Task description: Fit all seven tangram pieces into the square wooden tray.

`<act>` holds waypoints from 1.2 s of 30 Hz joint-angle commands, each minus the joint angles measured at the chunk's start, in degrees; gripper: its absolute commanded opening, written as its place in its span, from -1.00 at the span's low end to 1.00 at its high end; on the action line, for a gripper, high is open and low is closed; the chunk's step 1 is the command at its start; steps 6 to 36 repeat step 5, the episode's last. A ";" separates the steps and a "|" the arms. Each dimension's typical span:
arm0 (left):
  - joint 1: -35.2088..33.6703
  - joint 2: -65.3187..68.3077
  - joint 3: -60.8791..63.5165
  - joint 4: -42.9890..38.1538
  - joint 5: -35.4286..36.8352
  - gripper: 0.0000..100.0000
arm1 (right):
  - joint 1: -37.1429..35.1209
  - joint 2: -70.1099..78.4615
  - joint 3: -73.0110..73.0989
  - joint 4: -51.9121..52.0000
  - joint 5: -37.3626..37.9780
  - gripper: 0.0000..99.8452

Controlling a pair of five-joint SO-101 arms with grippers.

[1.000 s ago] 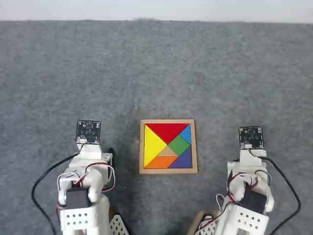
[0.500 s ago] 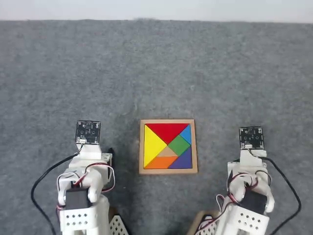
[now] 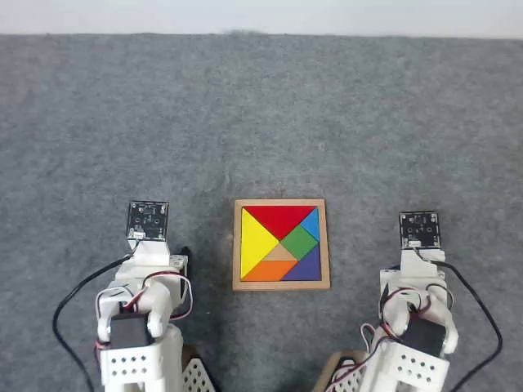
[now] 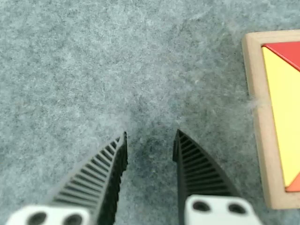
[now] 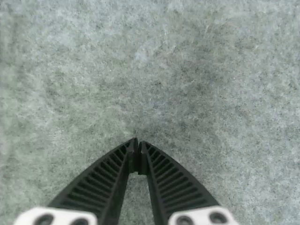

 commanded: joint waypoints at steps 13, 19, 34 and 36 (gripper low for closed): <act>0.35 -0.62 -0.66 0.35 -0.53 -0.70 | 0.84 0.04 0.97 0.57 0.26 -0.99; 0.35 -0.62 -0.66 0.35 -0.53 -0.70 | 0.84 0.04 0.97 0.57 0.26 -0.99; 0.35 -0.62 -0.66 0.35 -0.53 -0.70 | 0.84 0.04 0.97 0.57 0.26 -0.99; 0.35 -0.62 -0.66 0.35 -0.53 -0.70 | 0.84 0.04 0.97 0.57 0.26 -0.99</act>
